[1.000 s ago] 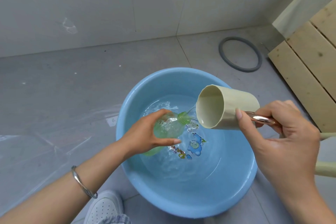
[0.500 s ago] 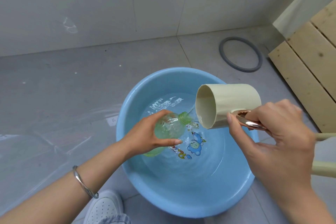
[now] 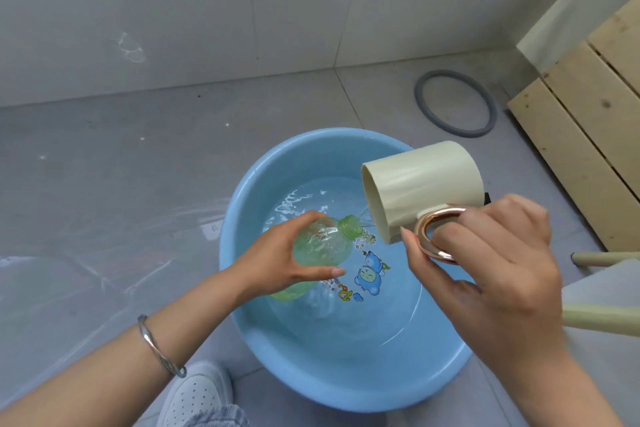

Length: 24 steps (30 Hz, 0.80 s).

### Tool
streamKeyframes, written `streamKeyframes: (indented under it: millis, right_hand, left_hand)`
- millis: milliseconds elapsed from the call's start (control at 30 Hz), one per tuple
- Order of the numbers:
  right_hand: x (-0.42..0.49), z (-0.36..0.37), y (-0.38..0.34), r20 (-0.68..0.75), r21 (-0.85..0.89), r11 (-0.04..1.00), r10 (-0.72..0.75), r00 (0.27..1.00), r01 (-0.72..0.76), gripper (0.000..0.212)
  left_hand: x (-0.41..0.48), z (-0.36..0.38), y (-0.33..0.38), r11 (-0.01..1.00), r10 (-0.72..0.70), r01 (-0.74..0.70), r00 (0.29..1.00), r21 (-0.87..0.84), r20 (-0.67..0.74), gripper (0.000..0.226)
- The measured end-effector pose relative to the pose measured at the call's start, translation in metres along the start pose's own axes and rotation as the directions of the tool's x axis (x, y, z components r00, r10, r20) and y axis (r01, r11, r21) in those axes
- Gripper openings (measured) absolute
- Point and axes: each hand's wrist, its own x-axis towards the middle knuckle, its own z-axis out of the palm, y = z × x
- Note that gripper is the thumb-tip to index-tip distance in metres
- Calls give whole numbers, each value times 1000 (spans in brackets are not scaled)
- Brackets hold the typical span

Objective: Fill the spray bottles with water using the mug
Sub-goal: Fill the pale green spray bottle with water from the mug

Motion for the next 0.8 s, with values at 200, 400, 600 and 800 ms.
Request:
streamKeyframes:
  millis: [200, 400, 600, 800]
  right_hand:
    - [-13, 10, 11, 20, 100, 968, 231, 973, -232, 32]
    - [-69, 62, 46, 309, 125, 703, 643, 701, -700, 37]
    - [-106, 91, 49, 418, -27, 849, 490, 765, -528, 30]
    - [-121, 109, 29, 488, -14, 915, 359, 796, -404, 26]
  left_hand:
    - [0, -1, -3, 998, -6, 4, 999, -66, -38, 59]
    - [-1, -6, -7, 996, -28, 23, 998, -86, -54, 62]
    - [2, -5, -11, 993, -36, 24, 994, -118, -100, 77]
    - [2, -11, -7, 990, -26, 5, 989, -143, -144, 65]
